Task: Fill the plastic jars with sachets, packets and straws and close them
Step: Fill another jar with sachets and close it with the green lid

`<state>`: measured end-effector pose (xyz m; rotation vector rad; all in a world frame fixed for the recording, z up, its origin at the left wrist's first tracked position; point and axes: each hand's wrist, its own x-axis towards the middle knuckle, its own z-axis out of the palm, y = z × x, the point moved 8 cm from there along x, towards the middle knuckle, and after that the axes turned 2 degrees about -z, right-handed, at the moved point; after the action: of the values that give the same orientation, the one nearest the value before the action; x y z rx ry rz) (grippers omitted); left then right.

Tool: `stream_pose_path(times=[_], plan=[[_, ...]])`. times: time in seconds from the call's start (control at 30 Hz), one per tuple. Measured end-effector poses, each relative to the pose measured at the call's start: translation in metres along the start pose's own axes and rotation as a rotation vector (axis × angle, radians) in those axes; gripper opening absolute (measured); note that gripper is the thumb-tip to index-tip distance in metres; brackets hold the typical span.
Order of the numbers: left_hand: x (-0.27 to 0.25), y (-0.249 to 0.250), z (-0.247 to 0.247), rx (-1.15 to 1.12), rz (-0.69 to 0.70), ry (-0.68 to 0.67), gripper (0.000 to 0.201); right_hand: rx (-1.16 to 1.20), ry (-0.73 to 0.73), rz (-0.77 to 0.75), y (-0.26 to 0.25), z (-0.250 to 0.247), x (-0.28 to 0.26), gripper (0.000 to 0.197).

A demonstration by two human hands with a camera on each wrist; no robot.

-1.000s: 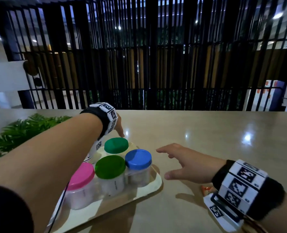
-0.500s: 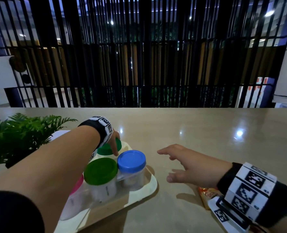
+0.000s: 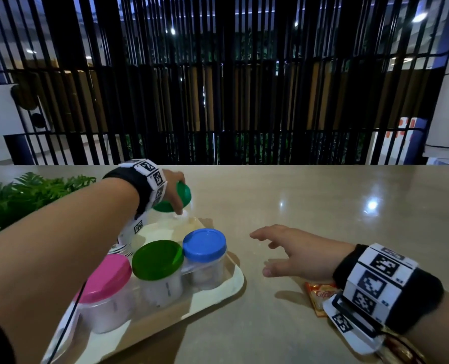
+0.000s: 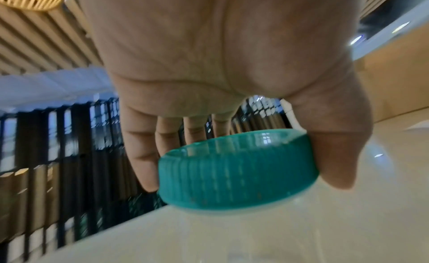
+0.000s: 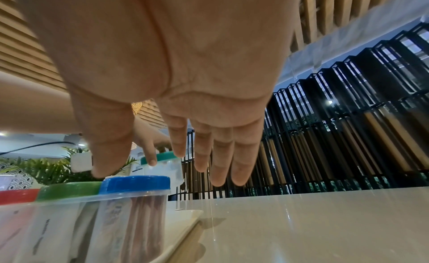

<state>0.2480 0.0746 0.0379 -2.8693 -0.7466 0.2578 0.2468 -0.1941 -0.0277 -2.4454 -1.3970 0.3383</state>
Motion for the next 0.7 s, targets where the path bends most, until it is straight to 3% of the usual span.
stream_pose_path(times=[0.2,0.33,0.43,0.57,0.7], plan=[[-0.059,0.039,-0.059,-0.066,0.181,0.233,0.092,0.009,0.058,-0.018,-0.009,-0.013,-0.007,0.078],[-0.117,0.085,-0.076,-0.166,0.378,0.262,0.092,0.1,0.208,-0.064,-0.017,-0.03,-0.02,0.105],[-0.158,0.118,-0.067,-0.226,0.525,0.207,0.09,0.281,0.317,-0.129,-0.018,-0.041,-0.037,0.119],[-0.195,0.157,-0.039,-0.263,0.693,0.139,0.09,0.505,0.199,-0.207,-0.016,-0.035,-0.063,0.103],[-0.212,0.184,-0.02,-0.333,0.806,0.107,0.089,0.567,0.061,-0.198,-0.004,-0.021,-0.086,0.098]])
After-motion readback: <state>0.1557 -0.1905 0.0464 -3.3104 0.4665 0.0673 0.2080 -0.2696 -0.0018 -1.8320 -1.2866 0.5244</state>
